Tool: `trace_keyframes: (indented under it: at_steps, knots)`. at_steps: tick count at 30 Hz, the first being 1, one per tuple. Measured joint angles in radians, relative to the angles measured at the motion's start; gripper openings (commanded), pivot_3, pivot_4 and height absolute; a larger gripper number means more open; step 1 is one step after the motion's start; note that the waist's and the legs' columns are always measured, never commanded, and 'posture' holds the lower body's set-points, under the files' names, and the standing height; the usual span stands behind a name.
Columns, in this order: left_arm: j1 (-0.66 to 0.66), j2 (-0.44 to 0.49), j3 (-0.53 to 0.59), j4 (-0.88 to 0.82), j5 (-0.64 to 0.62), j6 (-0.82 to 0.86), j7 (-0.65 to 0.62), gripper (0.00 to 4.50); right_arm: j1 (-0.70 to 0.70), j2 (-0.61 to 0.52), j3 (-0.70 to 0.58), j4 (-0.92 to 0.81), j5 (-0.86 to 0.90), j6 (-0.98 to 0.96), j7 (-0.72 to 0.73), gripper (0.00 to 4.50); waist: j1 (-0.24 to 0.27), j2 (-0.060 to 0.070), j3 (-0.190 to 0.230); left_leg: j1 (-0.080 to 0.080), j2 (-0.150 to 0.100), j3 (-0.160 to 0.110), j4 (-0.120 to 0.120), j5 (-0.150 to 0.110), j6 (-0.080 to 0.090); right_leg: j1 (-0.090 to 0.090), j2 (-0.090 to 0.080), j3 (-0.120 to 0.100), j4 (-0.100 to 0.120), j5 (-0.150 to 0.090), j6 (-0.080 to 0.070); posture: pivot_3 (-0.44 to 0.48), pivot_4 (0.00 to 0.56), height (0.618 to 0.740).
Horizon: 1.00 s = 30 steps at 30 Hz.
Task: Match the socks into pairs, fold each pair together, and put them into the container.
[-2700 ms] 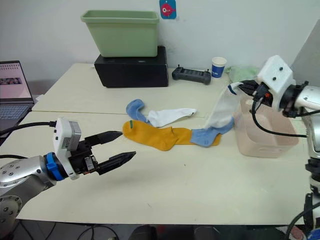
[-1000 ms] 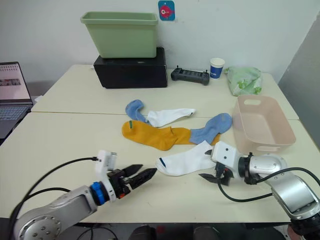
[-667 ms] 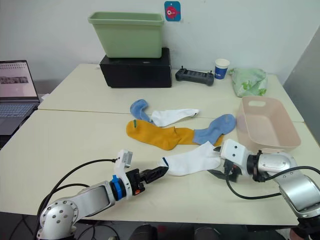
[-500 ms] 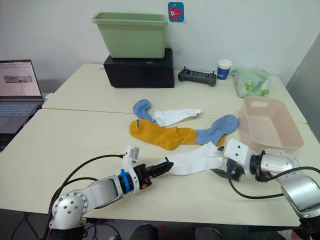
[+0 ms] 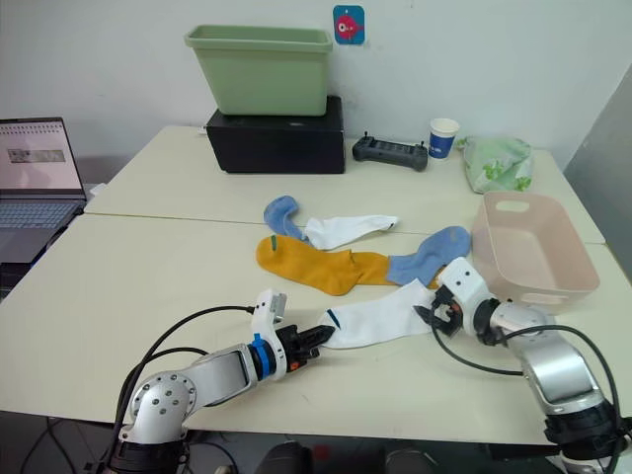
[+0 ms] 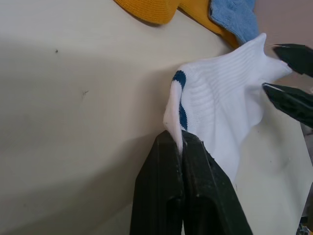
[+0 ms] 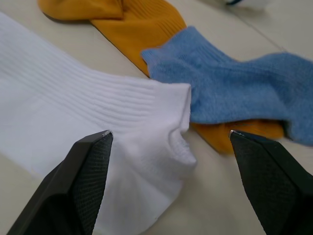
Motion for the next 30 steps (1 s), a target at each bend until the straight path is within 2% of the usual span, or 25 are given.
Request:
trace_keyframes:
  at_steps: [2,11,12,21,25,30]
  knots:
    - [0.001,0.01,-0.002,-0.007,0.013,0.003,-0.016,0.0,0.0,0.003,0.005,-0.001,0.0,0.022,-0.006,3.48,-0.001,0.0,0.0,0.0,0.0,0.0,0.0,0.0,0.0,0.0,0.0,0.0,0.0,0.0,0.0,0.0,0.15,0.719]
    - [0.014,0.117,0.003,-0.043,0.081,0.004,-0.127,0.0,0.026,-0.001,0.0,-0.094,0.033,0.048,0.033,0.16,-0.006,0.0,0.0,0.0,0.001,0.0,-0.003,0.0,0.0,-0.002,0.001,0.0,0.0,-0.001,0.0,0.0,0.15,0.719]
    - [0.018,0.134,0.009,-0.047,0.086,0.004,-0.145,0.0,0.036,-0.003,-0.003,-0.105,0.042,0.055,0.035,0.02,-0.006,0.0,0.0,0.0,0.001,0.0,-0.004,0.0,0.0,-0.002,0.001,0.0,0.0,-0.001,0.0,0.0,0.15,0.719]
    - [0.132,0.394,0.077,-0.132,0.067,0.039,-0.405,0.0,0.174,0.002,-0.11,-0.293,0.225,0.246,0.054,0.02,-0.01,0.0,0.0,0.0,0.001,-0.001,-0.011,0.0,0.0,-0.004,0.0,-0.002,0.0,-0.006,-0.004,0.0,0.15,0.719]
    - [0.245,0.52,0.109,-0.205,0.059,0.049,-0.54,0.0,0.315,0.002,-0.175,-0.419,0.352,0.356,0.056,0.02,-0.01,0.0,0.001,0.0,0.001,-0.002,-0.013,-0.001,-0.002,-0.004,-0.001,-0.003,-0.001,-0.01,-0.005,0.0,0.15,0.719]
    - [0.321,0.53,0.106,-0.278,0.099,0.022,-0.564,0.0,0.416,0.0,-0.204,-0.521,0.408,0.377,0.046,0.02,-0.01,-0.001,0.001,0.001,0.001,-0.001,-0.012,-0.001,-0.002,-0.003,-0.003,-0.003,-0.001,-0.013,-0.009,0.0,0.15,0.719]
